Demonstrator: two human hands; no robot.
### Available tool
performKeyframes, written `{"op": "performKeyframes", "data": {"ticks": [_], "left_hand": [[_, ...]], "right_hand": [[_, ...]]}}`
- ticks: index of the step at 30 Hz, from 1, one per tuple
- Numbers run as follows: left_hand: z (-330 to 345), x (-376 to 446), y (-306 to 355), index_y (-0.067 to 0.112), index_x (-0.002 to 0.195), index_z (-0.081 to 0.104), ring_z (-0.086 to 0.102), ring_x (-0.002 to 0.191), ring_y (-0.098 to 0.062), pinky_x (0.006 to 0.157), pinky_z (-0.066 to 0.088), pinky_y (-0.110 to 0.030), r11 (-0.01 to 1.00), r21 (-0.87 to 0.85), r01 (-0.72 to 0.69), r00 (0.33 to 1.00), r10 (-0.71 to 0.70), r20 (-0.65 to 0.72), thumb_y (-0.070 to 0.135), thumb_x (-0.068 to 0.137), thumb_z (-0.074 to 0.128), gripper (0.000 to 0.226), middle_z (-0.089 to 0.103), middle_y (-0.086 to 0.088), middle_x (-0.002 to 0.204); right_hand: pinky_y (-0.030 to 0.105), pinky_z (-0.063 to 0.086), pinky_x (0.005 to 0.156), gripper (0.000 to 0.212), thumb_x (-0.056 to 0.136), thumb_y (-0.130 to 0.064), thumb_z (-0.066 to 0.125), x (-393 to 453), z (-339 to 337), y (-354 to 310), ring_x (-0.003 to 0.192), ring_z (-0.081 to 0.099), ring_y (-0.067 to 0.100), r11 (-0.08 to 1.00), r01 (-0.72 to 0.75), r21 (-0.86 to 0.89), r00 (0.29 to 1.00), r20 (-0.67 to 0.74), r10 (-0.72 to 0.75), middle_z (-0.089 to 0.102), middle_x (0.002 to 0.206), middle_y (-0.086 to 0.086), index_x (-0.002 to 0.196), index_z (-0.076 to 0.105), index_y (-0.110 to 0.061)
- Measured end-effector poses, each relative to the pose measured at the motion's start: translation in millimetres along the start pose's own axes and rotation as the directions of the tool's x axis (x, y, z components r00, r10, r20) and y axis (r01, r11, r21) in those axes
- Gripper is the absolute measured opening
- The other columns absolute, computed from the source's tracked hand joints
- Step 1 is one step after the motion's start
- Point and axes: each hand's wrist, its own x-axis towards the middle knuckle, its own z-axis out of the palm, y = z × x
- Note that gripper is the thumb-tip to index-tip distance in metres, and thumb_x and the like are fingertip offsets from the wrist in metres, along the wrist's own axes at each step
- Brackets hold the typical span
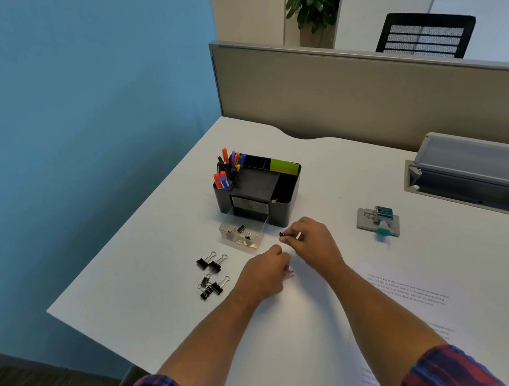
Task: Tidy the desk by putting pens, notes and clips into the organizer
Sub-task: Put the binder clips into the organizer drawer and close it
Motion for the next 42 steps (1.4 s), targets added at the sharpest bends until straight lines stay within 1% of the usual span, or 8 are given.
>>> {"op": "performKeyframes", "data": {"ticks": [7, 12, 17, 21, 24, 30, 37, 42], "left_hand": [[-5, -7, -8, 0.002, 0.114, 0.055, 0.06, 0.09, -0.032, 0.066, 0.043, -0.04, 0.923, 0.34, -0.18, 0.983, 0.177, 0.04, 0.021, 0.099, 0.058, 0.025, 0.052, -0.016, 0.114], [0, -13, -24, 0.012, 0.089, 0.067, 0.056, 0.056, -0.018, 0.048, 0.029, -0.03, 0.853, 0.459, -0.25, 0.968, 0.203, 0.149, 0.022, 0.078, 0.074, 0.017, 0.064, -0.008, 0.085], [-21, -12, -37, 0.005, 0.109, 0.06, 0.055, 0.077, -0.024, 0.066, 0.048, -0.037, 0.932, 0.312, -0.187, 0.98, 0.197, -0.001, 0.019, 0.098, 0.048, 0.022, 0.061, -0.014, 0.1], [-42, -8, -56, 0.012, 0.11, 0.062, 0.057, 0.086, -0.019, 0.081, 0.055, -0.034, 0.995, 0.094, 0.029, 0.979, -0.01, -0.202, 0.024, 0.099, 0.052, 0.019, 0.061, -0.004, 0.105], [-53, -2, -73, 0.014, 0.102, 0.064, 0.056, 0.083, -0.015, 0.075, 0.054, -0.031, 0.99, -0.024, 0.14, 0.937, -0.141, -0.319, 0.027, 0.101, 0.049, 0.021, 0.056, -0.002, 0.104], [-64, 11, -88, 0.009, 0.109, 0.073, 0.059, 0.087, -0.013, 0.075, 0.042, -0.023, 0.892, -0.344, 0.294, 0.865, -0.402, -0.302, 0.022, 0.101, 0.055, 0.023, 0.068, -0.006, 0.103], [-62, -2, -92, 0.021, 0.101, 0.067, 0.06, 0.084, -0.012, 0.07, 0.048, -0.024, 0.951, -0.211, 0.227, 0.926, -0.278, -0.256, 0.03, 0.097, 0.057, 0.014, 0.066, 0.003, 0.099], [-44, -47, -118, 0.019, 0.107, 0.057, 0.056, 0.084, -0.019, 0.068, 0.048, -0.031, 0.967, 0.015, 0.254, 0.934, -0.241, -0.265, 0.051, 0.091, 0.05, 0.037, 0.054, 0.001, 0.104]], "right_hand": [[0.03, 0.051, 0.081, 0.022, 0.097, -0.014, 0.061, 23, 17, -33, 0.09, 0.061, 0.019, 0.995, 0.085, -0.044, 0.996, 0.043, -0.083, 0.065, 0.104, 0.003, 0.114, 0.075, -0.015], [0.03, 0.054, 0.086, 0.018, 0.093, -0.013, 0.065, 32, 34, -46, 0.092, 0.065, 0.017, 0.999, -0.034, -0.028, 0.999, 0.042, 0.035, 0.071, 0.103, 0.0, 0.106, 0.077, -0.018], [0.034, 0.056, 0.087, 0.013, 0.094, -0.015, 0.065, 36, 46, -55, 0.09, 0.066, 0.016, 0.997, -0.082, 0.002, 0.995, 0.053, 0.082, 0.073, 0.097, 0.0, 0.101, 0.075, -0.019], [0.034, 0.053, 0.095, 0.022, 0.097, -0.013, 0.059, 40, 49, -56, 0.098, 0.066, 0.02, 0.994, -0.101, 0.034, 0.994, 0.039, 0.1, 0.073, 0.11, 0.005, 0.113, 0.074, -0.013], [0.034, 0.054, 0.094, 0.024, 0.098, -0.011, 0.058, 34, 49, -52, 0.098, 0.066, 0.019, 0.997, -0.066, 0.026, 0.997, 0.044, 0.064, 0.072, 0.114, 0.006, 0.117, 0.072, -0.012], [0.027, 0.049, 0.068, 0.011, 0.093, -0.017, 0.063, 0, 45, -48, 0.077, 0.056, 0.014, 0.978, 0.202, -0.049, 0.978, -0.035, -0.204, 0.064, 0.093, 0.001, 0.099, 0.072, -0.013], [0.031, 0.053, 0.08, 0.026, 0.094, -0.019, 0.064, -18, 61, -51, 0.103, 0.064, 0.019, 0.885, 0.417, -0.208, 0.893, 0.275, -0.356, 0.069, 0.12, 0.0, 0.119, 0.07, -0.019], [0.037, 0.052, 0.09, 0.044, 0.094, -0.031, 0.063, -15, 74, -65, 0.122, 0.055, 0.023, 0.825, 0.481, -0.297, 0.847, 0.4, -0.349, 0.058, 0.139, -0.001, 0.138, 0.057, -0.025]]}}
